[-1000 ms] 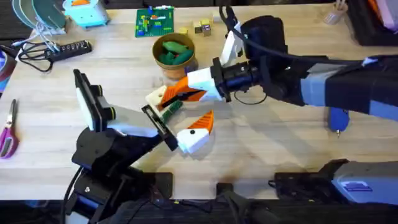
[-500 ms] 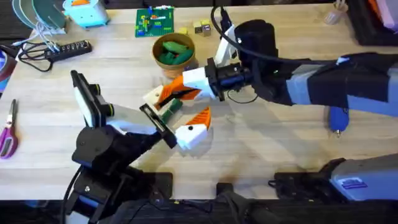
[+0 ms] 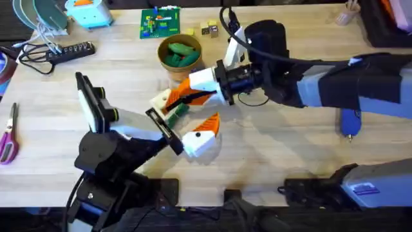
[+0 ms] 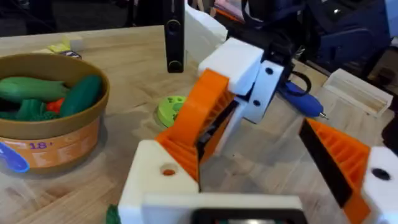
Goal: Pick up the gripper from the table and insert it into the empty holder that is missing its gripper. Then pick up a screw, insert it into the mounting hole, and use the screwdriver to tighten it. Finally, clean up the table by picking up the vegetable and placing it into the bucket.
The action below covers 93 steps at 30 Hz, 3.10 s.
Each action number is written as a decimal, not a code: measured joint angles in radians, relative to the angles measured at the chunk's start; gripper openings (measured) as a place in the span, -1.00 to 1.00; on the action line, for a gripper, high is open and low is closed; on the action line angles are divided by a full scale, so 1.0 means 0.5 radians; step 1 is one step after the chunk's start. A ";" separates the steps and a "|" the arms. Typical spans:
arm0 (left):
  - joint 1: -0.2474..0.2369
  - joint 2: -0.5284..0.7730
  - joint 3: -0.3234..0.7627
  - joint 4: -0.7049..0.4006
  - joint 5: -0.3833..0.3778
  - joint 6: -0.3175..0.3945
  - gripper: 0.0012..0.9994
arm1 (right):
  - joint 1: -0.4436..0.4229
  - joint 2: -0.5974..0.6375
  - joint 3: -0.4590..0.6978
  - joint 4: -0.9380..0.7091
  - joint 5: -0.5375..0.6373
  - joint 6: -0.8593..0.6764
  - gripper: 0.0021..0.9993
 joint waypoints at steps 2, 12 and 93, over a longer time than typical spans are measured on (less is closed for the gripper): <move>0.000 0.000 0.000 0.001 0.005 0.006 0.99 | -0.003 0.006 0.000 -0.007 -0.010 0.000 -0.42; -0.042 -0.015 0.000 0.006 0.154 0.073 0.99 | -0.003 0.008 -0.002 0.025 -0.075 0.001 0.22; -0.053 -0.015 -0.001 0.005 0.257 0.095 0.99 | -0.073 0.367 0.986 -2.153 1.970 -2.815 -0.33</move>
